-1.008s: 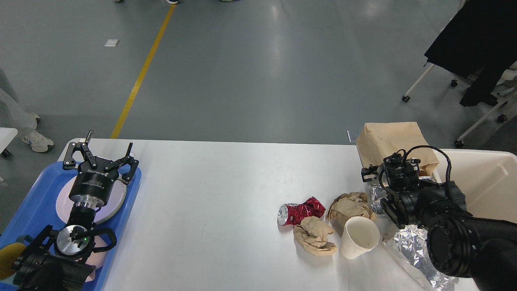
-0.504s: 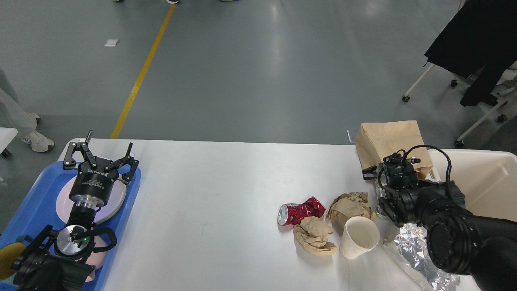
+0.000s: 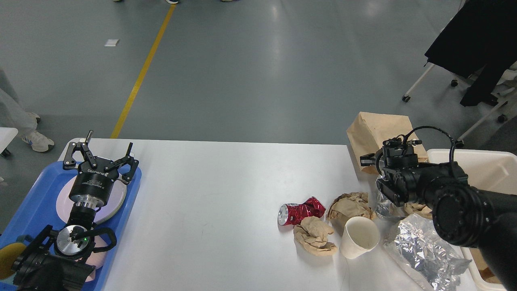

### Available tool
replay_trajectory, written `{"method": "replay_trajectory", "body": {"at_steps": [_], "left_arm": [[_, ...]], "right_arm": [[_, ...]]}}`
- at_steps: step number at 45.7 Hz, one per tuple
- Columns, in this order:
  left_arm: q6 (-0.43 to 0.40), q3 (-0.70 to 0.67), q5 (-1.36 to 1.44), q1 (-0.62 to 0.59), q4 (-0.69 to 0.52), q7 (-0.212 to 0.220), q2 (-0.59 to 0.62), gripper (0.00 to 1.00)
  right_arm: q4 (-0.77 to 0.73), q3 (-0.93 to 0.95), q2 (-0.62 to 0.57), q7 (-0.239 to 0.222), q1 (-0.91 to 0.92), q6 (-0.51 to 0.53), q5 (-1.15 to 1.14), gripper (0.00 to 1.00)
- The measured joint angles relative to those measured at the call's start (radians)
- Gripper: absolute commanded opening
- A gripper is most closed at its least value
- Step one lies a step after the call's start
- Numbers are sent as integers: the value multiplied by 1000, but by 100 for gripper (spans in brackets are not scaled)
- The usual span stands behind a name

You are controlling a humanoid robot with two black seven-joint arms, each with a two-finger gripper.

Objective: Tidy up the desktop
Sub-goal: 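Lift the second paper bag and drop it into the white bin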

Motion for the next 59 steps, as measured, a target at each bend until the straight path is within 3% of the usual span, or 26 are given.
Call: {"method": "replay_trajectory", "body": {"at_steps": [7,19,32,40,44,48,56,59], "left_arm": [[0,0,0,0,0,0,0,97],[0,0,0,0,0,0,0,97],[0,0,0,0,0,-1,0,97],[0,0,0,0,0,-1,1,97],[0,0,0,0,0,-1,1,97],[0,0,0,0,0,-1,1,97],[0,0,0,0,0,-1,1,97],[0,0,0,0,0,-1,1,97]], "right_arm": [[207,-1,-61,-22,195,38,6,0],[468,-23,-147,-45,536,236,64,0],[833,-247,-154,-34,946,322,250,0],[1008,-324,-186,-12,1149,480,312,0],[1066,-382,-204,36,1237,584,346,0],[1127,-468,-209,127,1330,672,358,0],[1242,-632,-203,284,1438,730,359,0],[1273,-666,-202,315,1453,733,357,0]]}}
